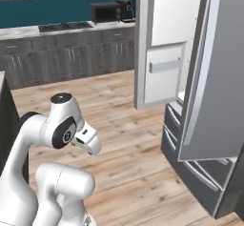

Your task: Gather the potato and avocado from the fridge and place them on a tray on the dining counter. Then gather the fishs from the fridge and place them on the other tray.

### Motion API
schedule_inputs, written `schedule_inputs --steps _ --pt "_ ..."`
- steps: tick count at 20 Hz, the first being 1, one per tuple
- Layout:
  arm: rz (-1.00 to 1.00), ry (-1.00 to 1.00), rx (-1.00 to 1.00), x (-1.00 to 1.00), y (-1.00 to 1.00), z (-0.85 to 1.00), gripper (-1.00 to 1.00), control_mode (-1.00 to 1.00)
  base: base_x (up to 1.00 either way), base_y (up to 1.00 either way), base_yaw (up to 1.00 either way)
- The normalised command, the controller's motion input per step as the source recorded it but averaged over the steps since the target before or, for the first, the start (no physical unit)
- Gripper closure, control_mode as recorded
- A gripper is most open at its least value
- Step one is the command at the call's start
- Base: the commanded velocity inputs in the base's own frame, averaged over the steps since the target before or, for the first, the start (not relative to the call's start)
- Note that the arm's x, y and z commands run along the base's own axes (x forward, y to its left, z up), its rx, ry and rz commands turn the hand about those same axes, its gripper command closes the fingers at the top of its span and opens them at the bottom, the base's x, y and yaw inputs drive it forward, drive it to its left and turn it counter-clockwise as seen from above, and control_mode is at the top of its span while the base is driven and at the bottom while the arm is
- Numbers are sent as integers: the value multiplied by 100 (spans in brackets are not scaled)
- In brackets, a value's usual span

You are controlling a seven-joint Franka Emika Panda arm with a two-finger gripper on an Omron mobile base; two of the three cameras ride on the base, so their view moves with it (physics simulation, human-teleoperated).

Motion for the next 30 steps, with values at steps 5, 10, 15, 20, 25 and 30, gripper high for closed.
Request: schedule_inputs --steps 5,10,15,20,25,30 --pt "0 0 0 0 0 0 -100 100 70 -30 27" --pt "0 0 0 0 0 0 -100 100 75 1 3" --pt "0 0 0 0 0 0 -100 100 58 10 -10" --pt "0 0 0 0 0 0 -100 100 48 13 -22" --pt "0 0 0 0 0 0 -100 100 52 10 -31" --pt "0 0 0 0 0 0 -100 100 36 1 -33"
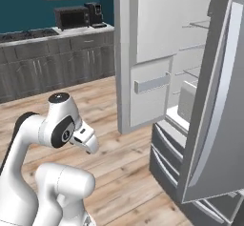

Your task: Gather the potato and avocado from the fridge and place them on a tray on the dining counter. Then gather the fishs from the fridge and place them on the other tray.

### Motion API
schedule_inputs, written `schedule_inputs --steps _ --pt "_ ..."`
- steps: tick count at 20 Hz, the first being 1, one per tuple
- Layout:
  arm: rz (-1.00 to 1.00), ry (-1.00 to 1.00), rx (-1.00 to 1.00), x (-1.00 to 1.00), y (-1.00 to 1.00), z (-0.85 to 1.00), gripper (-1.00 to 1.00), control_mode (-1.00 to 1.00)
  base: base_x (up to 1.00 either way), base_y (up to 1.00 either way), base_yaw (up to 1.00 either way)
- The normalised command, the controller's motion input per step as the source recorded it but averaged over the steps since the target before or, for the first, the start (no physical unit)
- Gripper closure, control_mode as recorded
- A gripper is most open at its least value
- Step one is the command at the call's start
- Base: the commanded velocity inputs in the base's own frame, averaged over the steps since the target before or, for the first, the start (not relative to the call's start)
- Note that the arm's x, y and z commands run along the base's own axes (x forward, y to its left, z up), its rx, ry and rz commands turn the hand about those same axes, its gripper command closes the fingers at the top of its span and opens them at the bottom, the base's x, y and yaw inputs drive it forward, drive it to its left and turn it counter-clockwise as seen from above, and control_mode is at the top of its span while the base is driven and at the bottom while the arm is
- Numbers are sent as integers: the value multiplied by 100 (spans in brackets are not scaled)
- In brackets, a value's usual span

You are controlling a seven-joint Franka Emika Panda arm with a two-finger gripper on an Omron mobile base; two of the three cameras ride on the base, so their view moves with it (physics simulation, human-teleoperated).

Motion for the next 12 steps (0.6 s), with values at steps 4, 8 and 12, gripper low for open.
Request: schedule_inputs --steps 4,8,12 --pt "0 0 0 0 0 0 -100 100 31 0 -30" --pt "0 0 0 0 0 0 -100 100 53 0 -30" --pt "0 0 0 0 0 0 -100 100 66 0 -25"
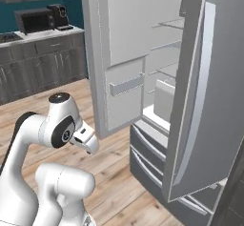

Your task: Gather the potato and avocado from the fridge and place them on a tray on the dining counter. Then gather the fishs from the fridge and place them on the other tray.

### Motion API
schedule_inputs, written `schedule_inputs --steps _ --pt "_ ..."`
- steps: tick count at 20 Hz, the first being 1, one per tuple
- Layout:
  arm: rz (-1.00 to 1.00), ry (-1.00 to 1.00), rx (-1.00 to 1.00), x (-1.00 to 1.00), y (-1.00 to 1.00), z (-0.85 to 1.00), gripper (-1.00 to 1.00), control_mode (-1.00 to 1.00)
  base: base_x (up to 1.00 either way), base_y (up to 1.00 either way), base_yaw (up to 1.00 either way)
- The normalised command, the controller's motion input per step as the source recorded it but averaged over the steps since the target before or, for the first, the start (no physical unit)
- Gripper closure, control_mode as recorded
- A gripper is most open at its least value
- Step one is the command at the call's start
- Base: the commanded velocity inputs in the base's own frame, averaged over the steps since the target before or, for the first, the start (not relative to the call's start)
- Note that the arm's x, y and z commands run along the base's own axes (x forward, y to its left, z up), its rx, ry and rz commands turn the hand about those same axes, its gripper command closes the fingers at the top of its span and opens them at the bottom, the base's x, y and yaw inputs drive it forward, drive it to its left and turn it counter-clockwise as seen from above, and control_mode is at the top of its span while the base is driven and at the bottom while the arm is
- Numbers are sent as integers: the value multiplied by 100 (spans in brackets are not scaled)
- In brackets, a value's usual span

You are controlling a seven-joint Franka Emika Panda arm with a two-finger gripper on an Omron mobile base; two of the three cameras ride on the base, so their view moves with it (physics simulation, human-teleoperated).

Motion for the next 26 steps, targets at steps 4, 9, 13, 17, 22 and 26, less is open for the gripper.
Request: schedule_inputs --steps 4,9,13,17,22,26 --pt "0 0 0 0 0 0 -100 100 55 0 -19" --pt "0 0 0 0 0 0 -100 100 48 0 -20" --pt "0 0 0 0 0 0 -100 100 48 0 -22" --pt "0 0 0 0 0 0 -100 100 44 0 -23" --pt "0 0 0 0 0 0 -100 100 30 0 -23" --pt "0 0 0 0 0 0 -100 100 32 0 -24"
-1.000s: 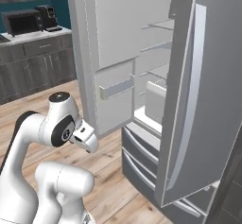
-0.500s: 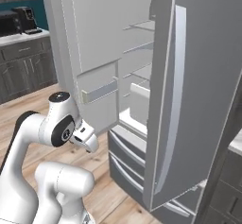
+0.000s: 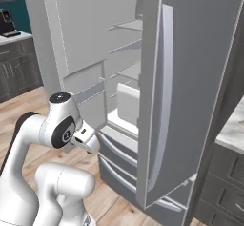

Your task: Gather the potato and avocado from the fridge and place them on a tray on the dining counter. Then gather the fishs from the fridge and place them on the other tray.

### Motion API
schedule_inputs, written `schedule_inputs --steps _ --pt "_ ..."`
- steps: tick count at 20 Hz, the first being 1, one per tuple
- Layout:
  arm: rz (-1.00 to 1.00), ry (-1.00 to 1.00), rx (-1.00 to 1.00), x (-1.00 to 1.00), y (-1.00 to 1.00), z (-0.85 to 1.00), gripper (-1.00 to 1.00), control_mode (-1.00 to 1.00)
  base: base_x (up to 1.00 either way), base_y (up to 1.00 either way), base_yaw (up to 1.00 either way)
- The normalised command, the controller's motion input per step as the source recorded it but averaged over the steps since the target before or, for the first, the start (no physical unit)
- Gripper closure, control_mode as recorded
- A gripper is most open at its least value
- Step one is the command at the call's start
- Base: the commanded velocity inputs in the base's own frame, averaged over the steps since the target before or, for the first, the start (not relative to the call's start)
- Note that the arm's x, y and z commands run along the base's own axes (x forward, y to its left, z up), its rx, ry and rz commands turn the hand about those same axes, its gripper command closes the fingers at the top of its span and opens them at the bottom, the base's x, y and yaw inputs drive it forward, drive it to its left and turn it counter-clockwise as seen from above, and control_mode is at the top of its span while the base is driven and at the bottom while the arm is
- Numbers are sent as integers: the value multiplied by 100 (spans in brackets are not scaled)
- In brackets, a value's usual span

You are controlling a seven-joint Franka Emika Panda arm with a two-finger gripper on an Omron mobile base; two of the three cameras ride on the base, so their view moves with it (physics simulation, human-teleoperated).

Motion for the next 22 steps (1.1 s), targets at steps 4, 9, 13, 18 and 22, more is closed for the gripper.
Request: schedule_inputs --steps 4,9,13,18,22 --pt "0 0 0 0 0 0 -100 100 35 0 -26" --pt "0 0 0 0 0 0 -100 100 44 8 -25" --pt "0 0 0 0 0 0 -100 100 53 36 -20" --pt "0 0 0 0 0 0 -100 100 48 38 -17" --pt "0 0 0 0 0 0 -100 100 41 -4 0"
